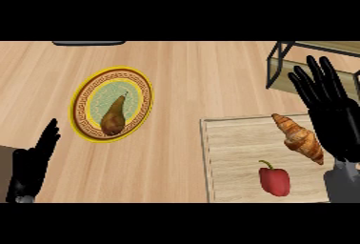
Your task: Pick the croissant from the tray and place it in the tiered shelf
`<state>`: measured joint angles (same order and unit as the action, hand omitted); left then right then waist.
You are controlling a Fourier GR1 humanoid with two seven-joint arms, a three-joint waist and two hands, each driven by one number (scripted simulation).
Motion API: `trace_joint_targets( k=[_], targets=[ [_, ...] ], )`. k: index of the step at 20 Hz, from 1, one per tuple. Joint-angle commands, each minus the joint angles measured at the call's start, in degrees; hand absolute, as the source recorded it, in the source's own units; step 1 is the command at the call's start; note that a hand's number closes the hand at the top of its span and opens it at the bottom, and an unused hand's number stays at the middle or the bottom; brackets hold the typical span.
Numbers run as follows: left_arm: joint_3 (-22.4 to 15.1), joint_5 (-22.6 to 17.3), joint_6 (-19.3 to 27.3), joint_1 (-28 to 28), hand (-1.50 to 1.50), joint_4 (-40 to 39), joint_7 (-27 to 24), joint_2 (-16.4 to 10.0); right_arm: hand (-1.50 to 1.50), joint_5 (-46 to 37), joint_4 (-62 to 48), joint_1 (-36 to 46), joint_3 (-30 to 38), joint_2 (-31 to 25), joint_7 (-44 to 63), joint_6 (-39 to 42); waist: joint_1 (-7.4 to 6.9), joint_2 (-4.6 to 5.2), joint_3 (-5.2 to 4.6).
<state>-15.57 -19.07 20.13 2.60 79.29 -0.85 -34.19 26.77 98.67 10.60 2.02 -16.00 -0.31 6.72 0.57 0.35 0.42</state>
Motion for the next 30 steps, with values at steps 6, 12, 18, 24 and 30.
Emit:
trace_joint_targets(
  k=[6, 12, 18, 24, 30],
  targets=[
    [6.0, -4.0, -6.5, -4.4, 0.00, 0.5, 0.7, -1.2, 1.50, -16.4, -0.2, 6.9, -7.8, -3.2, -2.4, 1.0, -1.12, -0.22, -0.50],
    [4.5, -4.5, -6.5, -2.0, 0.00, 1.5, 1.3, 1.3, -1.50, -39.8, -1.7, -8.7, -7.3, 0.1, -7.5, -22.7, -0.10, -0.33, -0.42],
    [7.9, -4.6, -9.6, -1.2, 0.00, 0.7, 1.5, -0.1, -1.50, -51.0, 13.6, -17.1, -14.1, -1.8, 5.7, -24.0, -0.03, -0.54, -0.49],
    [7.0, -4.1, -10.5, 0.0, 0.00, 0.1, -0.4, 1.4, -1.50, -64.0, 20.9, -17.3, -11.3, -12.4, 24.3, -16.8, 0.03, -0.60, -0.65],
    [7.6, -3.8, -10.7, 0.2, 0.00, 0.0, -0.3, 0.9, -1.50, -64.8, 26.1, -16.3, -14.8, -22.8, 36.9, 3.8, -0.78, -0.50, -0.72]
  ],
)
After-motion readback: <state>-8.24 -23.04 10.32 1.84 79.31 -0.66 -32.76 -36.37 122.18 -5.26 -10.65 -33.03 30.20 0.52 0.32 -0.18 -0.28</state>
